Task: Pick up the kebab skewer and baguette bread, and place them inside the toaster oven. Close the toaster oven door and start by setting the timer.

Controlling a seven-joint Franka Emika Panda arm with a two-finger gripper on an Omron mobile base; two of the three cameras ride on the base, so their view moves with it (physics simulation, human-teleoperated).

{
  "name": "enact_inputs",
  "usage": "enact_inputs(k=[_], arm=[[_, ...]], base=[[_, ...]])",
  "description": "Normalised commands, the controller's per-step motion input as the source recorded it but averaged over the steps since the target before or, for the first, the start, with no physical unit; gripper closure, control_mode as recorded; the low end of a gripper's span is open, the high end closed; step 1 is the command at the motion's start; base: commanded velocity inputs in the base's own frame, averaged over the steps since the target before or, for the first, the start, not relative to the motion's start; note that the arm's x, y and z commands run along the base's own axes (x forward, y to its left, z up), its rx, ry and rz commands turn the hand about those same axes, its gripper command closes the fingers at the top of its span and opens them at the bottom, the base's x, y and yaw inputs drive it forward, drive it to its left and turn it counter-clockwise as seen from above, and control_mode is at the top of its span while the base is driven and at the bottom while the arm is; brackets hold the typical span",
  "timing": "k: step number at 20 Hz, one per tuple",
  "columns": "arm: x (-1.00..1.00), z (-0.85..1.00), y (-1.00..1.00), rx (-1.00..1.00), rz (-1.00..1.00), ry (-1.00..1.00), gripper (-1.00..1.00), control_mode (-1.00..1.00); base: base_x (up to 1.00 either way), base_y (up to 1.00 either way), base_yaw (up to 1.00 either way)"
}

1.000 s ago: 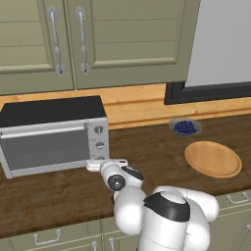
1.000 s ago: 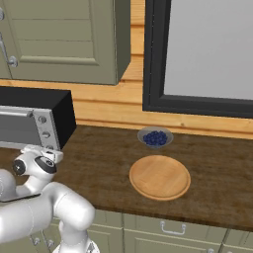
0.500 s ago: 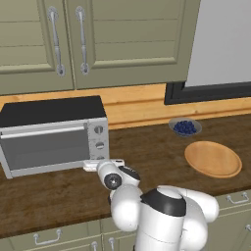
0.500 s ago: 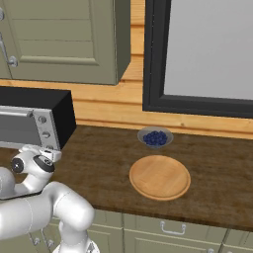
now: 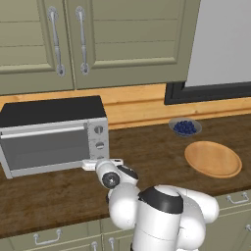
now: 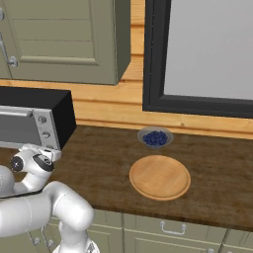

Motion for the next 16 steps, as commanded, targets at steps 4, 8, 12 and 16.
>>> enact_inputs(k=[4,8,12,16], arm=[[0.03,-0.02,0.02,0.00,0.00,0.00,-1.00,-1.00],[0.00,0.00,0.00,0.00,0.00,0.00,-1.00,-1.00],[0.00,0.00,0.00,0.00,0.00,0.00,-1.00,-1.00],[0.00,0.00,0.00,0.00,0.00,0.00,-1.00,-1.00]], base=[[0.00,0.00,0.00],[0.00,0.00,0.00],[0.00,0.00,0.00],[0.00,0.00,0.00]])
